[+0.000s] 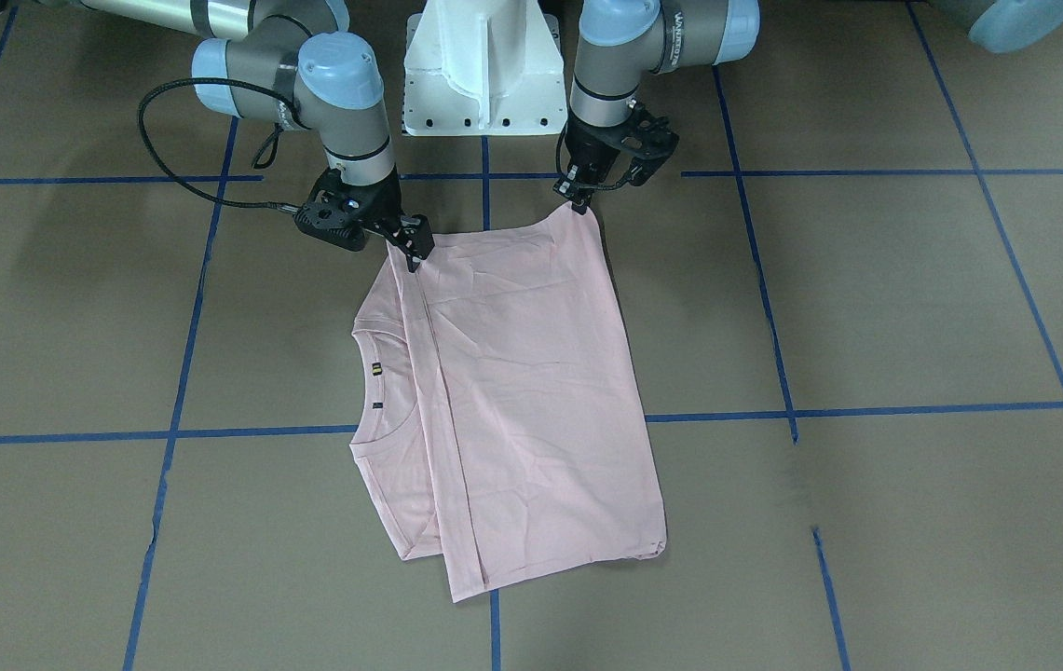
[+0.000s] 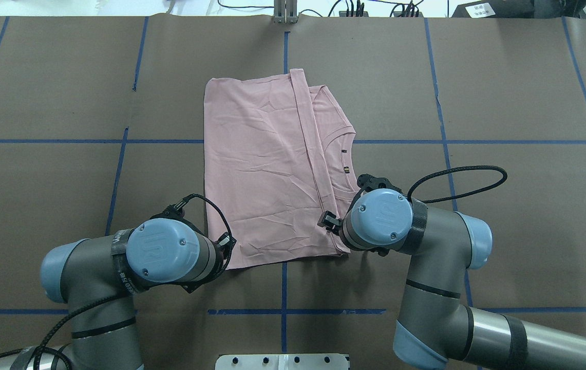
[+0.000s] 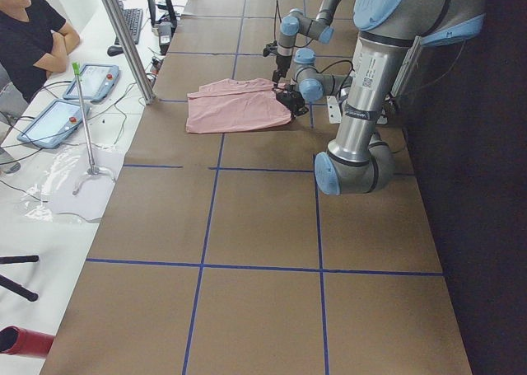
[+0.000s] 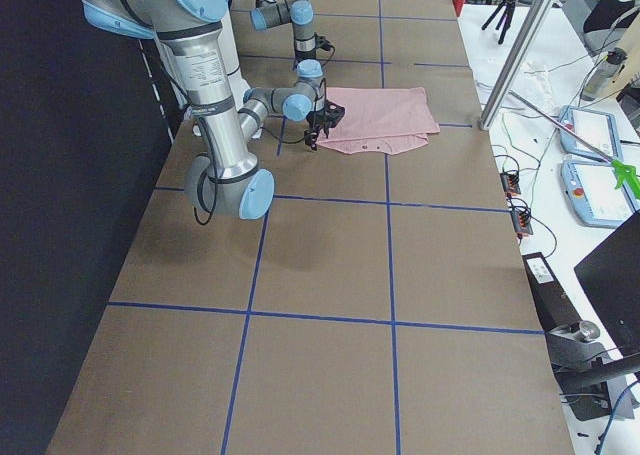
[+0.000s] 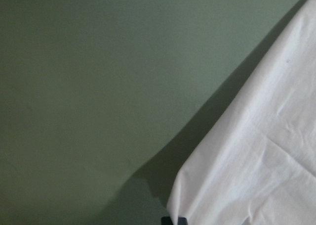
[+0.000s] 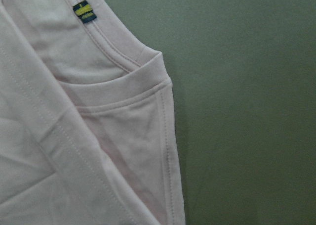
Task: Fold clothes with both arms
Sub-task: 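Move the right gripper to the shirt's collar corner and grasp it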
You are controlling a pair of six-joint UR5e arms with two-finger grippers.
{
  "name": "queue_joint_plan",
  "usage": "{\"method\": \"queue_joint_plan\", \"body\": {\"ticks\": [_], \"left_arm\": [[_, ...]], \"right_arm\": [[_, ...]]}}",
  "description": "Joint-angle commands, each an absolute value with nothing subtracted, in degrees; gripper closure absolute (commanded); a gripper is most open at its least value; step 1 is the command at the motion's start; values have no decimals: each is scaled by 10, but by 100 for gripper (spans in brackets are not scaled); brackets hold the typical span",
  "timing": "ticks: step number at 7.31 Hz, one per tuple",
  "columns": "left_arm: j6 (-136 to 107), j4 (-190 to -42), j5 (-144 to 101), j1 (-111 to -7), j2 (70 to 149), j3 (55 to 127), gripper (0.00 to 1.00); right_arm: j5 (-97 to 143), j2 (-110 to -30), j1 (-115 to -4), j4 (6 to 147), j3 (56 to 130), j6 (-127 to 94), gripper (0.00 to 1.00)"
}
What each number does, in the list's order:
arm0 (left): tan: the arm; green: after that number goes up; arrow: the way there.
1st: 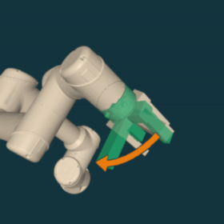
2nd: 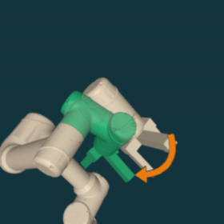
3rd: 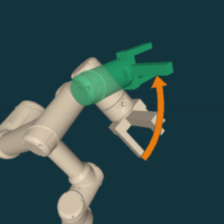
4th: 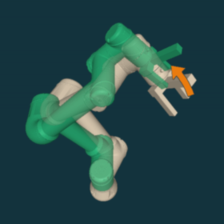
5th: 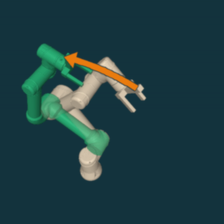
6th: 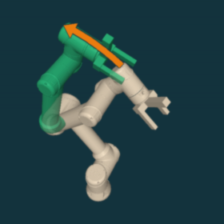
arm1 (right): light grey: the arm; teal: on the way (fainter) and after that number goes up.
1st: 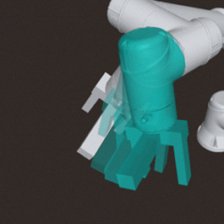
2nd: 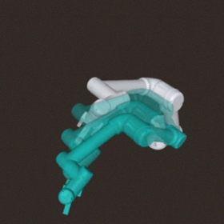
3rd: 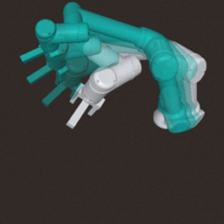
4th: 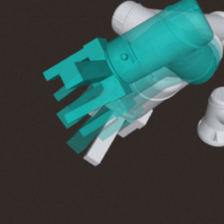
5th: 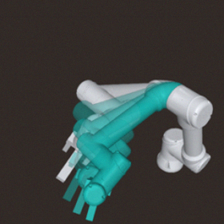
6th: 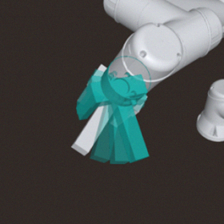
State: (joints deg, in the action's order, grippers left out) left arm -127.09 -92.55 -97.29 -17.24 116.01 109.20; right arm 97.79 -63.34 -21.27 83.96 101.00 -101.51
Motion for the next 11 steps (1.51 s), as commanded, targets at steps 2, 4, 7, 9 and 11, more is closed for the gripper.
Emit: {"method": "queue_joint_plan", "body": {"ticks": [2,4,7,9,11], "left_arm": [[-1271,-925,-974,-173,1158,1094,100],[-1271,-925,-974,-173,1158,1097,100],[-1271,-925,-974,-173,1157,1099,100],[-1271,-925,-972,-173,1156,1100,100],[-1271,-925,-972,-173,1157,1100,100]], "right_arm": [[978,-626,-214,839,1004,-1013,10],[979,-626,-214,839,1004,-1012,21],[982,-626,-213,839,1004,-1012,51],[980,-628,-214,839,1003,-1003,96],[980,-628,-214,839,1003,-1002,100]]}}
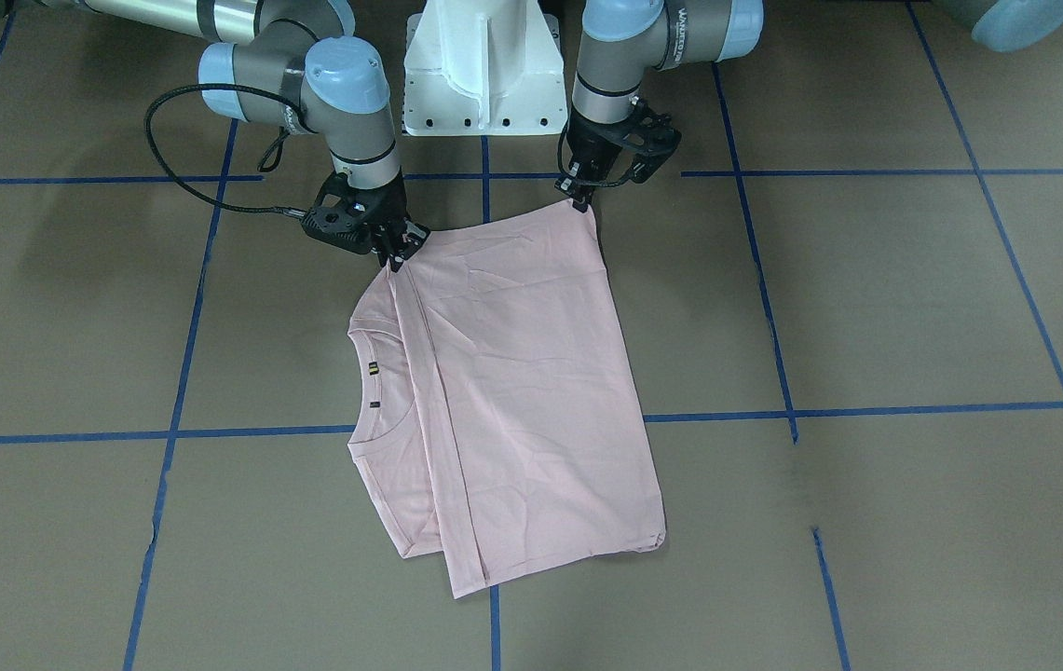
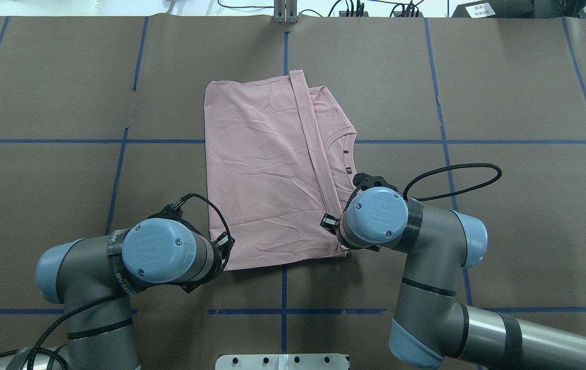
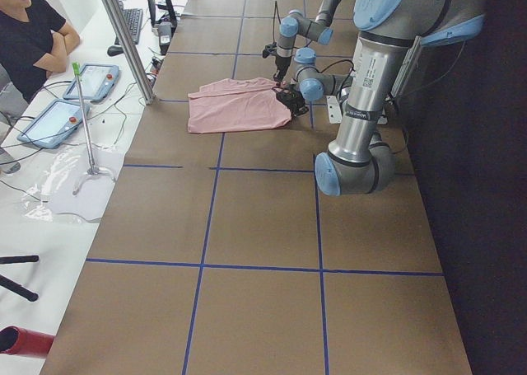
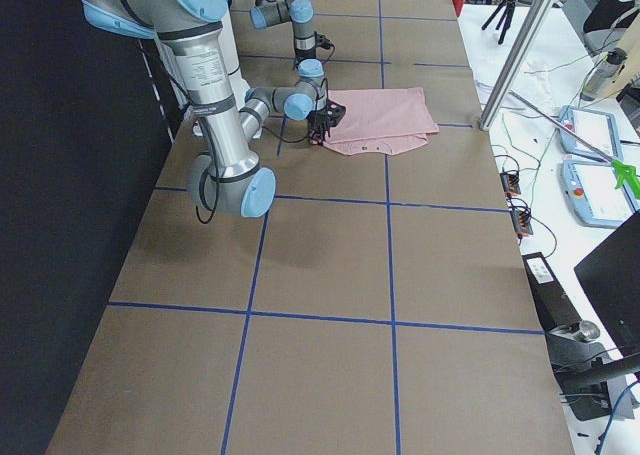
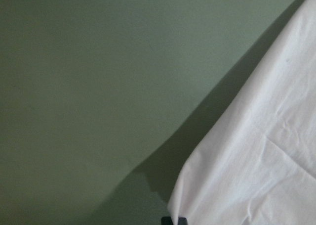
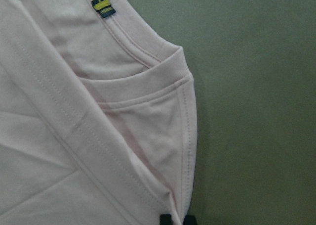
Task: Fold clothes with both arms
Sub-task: 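Move the right gripper to the shirt's collar corner and grasp it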
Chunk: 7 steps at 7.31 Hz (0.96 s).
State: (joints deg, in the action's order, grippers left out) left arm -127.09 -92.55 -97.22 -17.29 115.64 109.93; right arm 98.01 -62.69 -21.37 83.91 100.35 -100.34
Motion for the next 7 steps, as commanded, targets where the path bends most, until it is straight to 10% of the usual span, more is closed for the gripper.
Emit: {"method": "queue_joint_plan", "body": {"ticks": [1,7], "left_arm": [[-1271,-925,-972,-172,1158,1099,100],[-1233,-925,-972,-157,1144,1130,100]], "right_arm": [[981,-627,-215,839,1004,-998,100],[1012,-643,-225,845,1087,-993,100]]}}
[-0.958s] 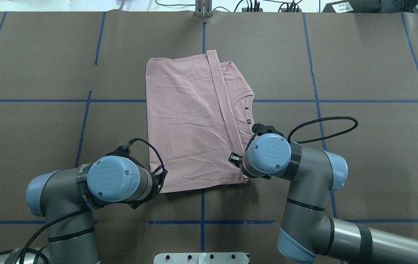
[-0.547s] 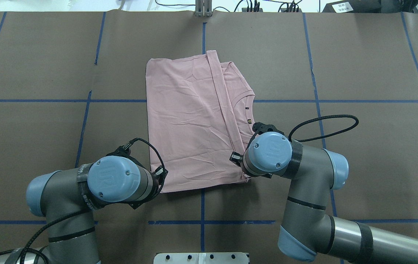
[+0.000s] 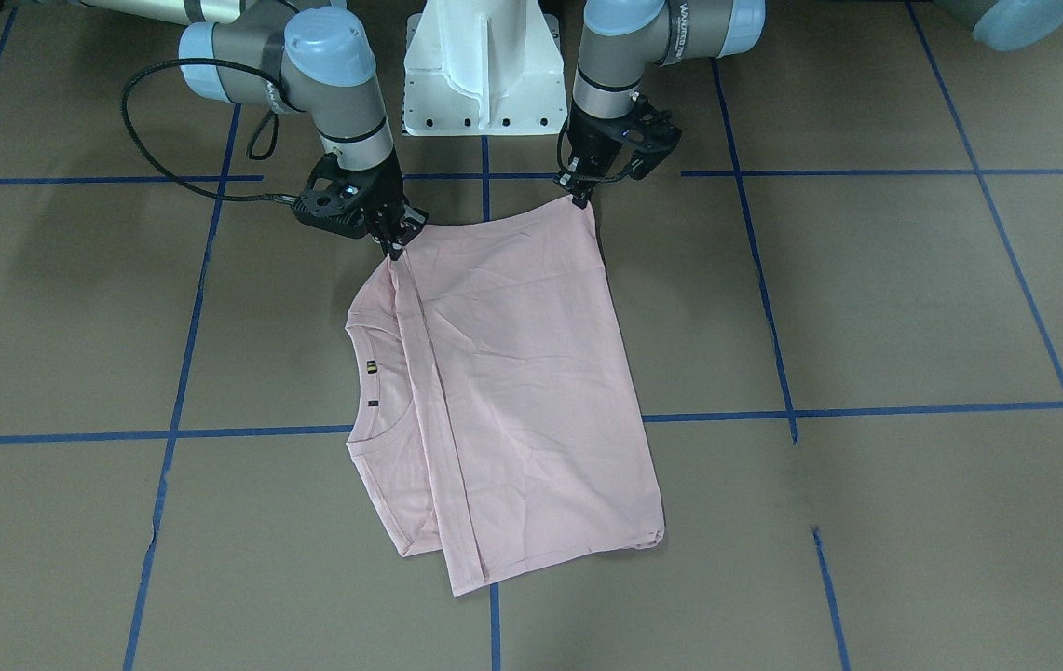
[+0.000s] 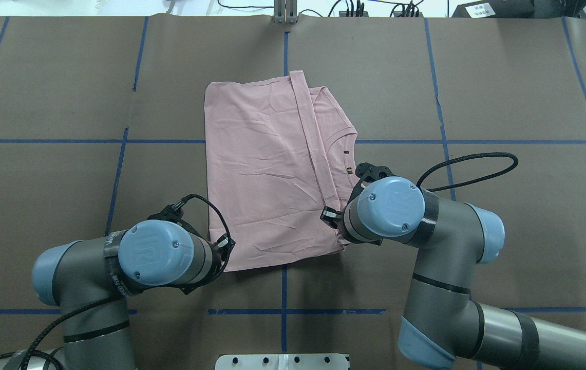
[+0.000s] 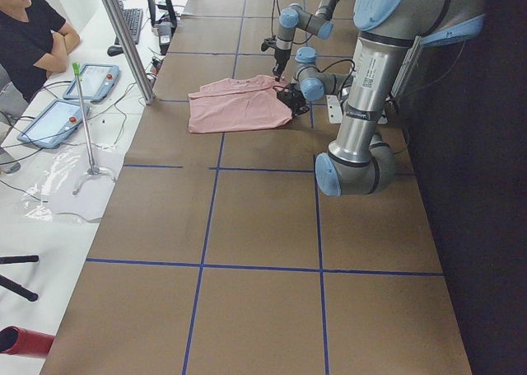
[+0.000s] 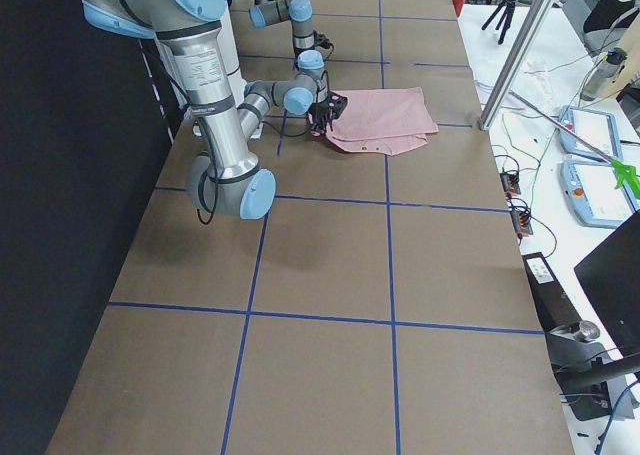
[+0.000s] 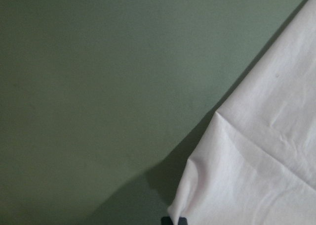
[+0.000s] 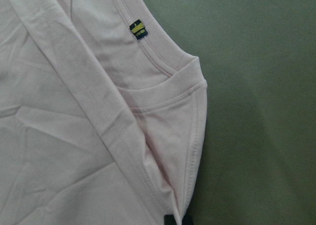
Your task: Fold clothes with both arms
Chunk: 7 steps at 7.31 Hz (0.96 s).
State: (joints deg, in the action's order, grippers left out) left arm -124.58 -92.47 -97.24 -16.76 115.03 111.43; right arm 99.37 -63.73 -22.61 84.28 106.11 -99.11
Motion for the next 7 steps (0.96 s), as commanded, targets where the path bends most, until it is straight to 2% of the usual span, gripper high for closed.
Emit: {"method": "queue_joint_plan", "body": {"ticks": [1,3,5,7], "left_arm": [[-1233,-912,-972,-135,1128,1156,100],[-1233,-848,-973,-102,1122,1213,100],[-1234,-827,-974,-74,1113,1248,100],[-1231,-827,-975,-79,1119,1238,100]], "right_arm": [[1016,-658,-209,846,1117,-998,100],[1018,-683,-164,846,1171,-1032,100],[1016,-687,-137,846,1184,-1049,100],[1006,-684,-135,843,1176,-1049,100]]}}
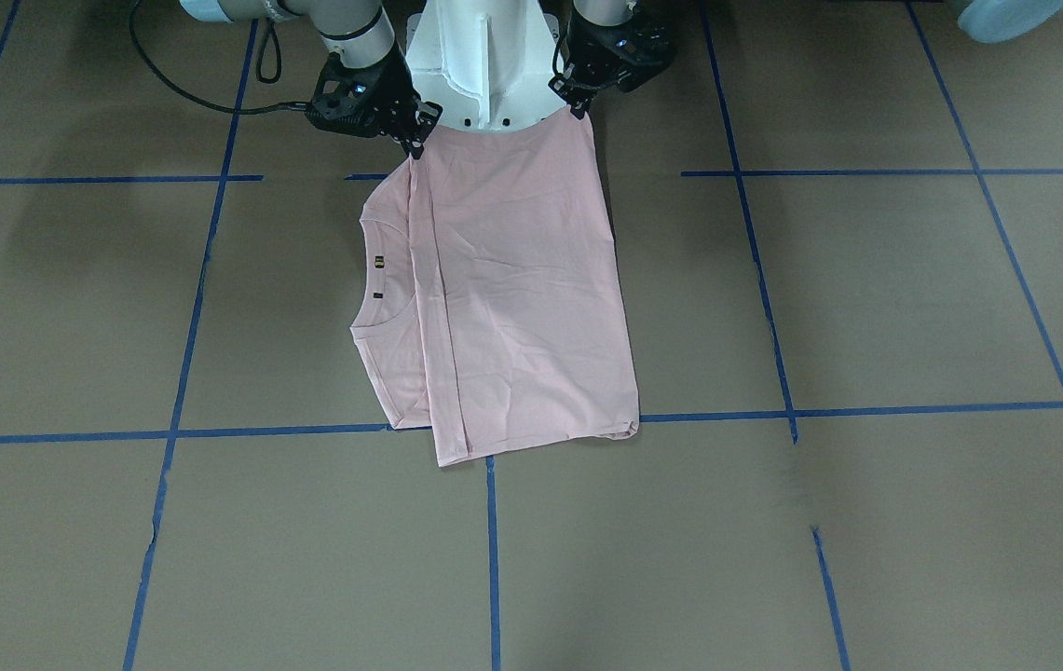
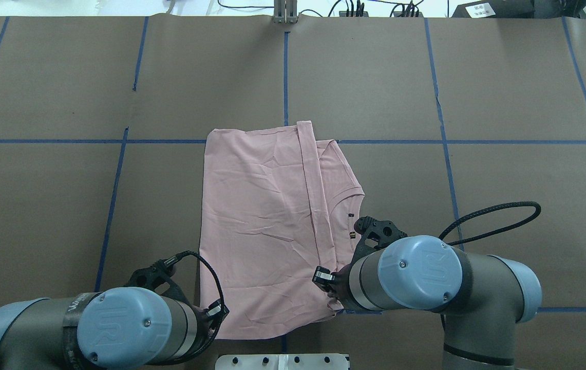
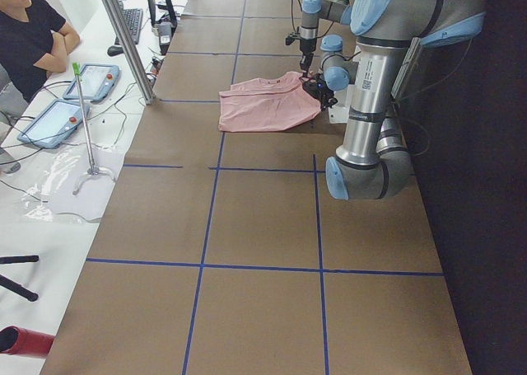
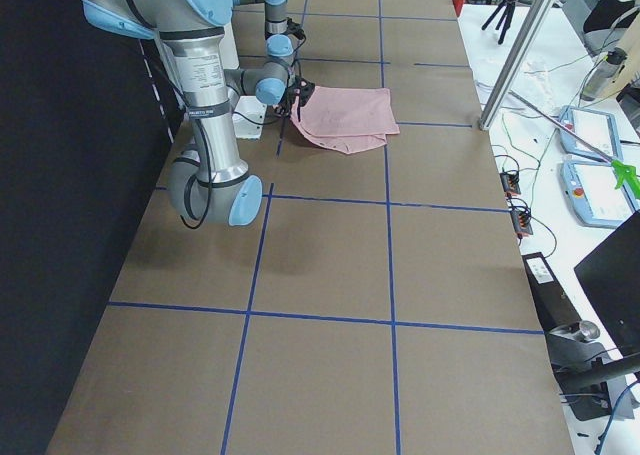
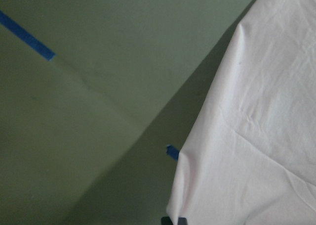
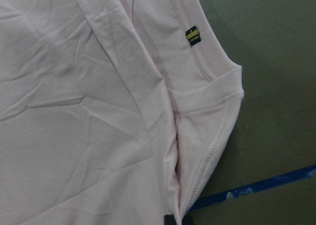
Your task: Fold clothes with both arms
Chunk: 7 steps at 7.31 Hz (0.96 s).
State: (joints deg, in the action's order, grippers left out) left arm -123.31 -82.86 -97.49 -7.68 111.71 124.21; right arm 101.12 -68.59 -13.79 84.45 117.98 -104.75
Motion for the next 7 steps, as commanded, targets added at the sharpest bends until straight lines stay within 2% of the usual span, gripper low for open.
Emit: {"method": "queue_joint_plan", "body": {"ticks": [1,3,5,7], "left_arm": [[-1194,-829,-974,-113,1123,1235,100],[-1139,-836,-975,-191,1139,1226,100],[-1141,-912,-975,-206,1149,1159,100],[-1136,-929,-975,-234,1150,1147,100]], "right_arm": [[994,-682,-154,839,1167,-1040,100],[999,-672,-211,838,1161,-1032,100],[998,-642,-217,797,1102,-1020,100],[998,-628,-248,780,1078,-1018,100]]}}
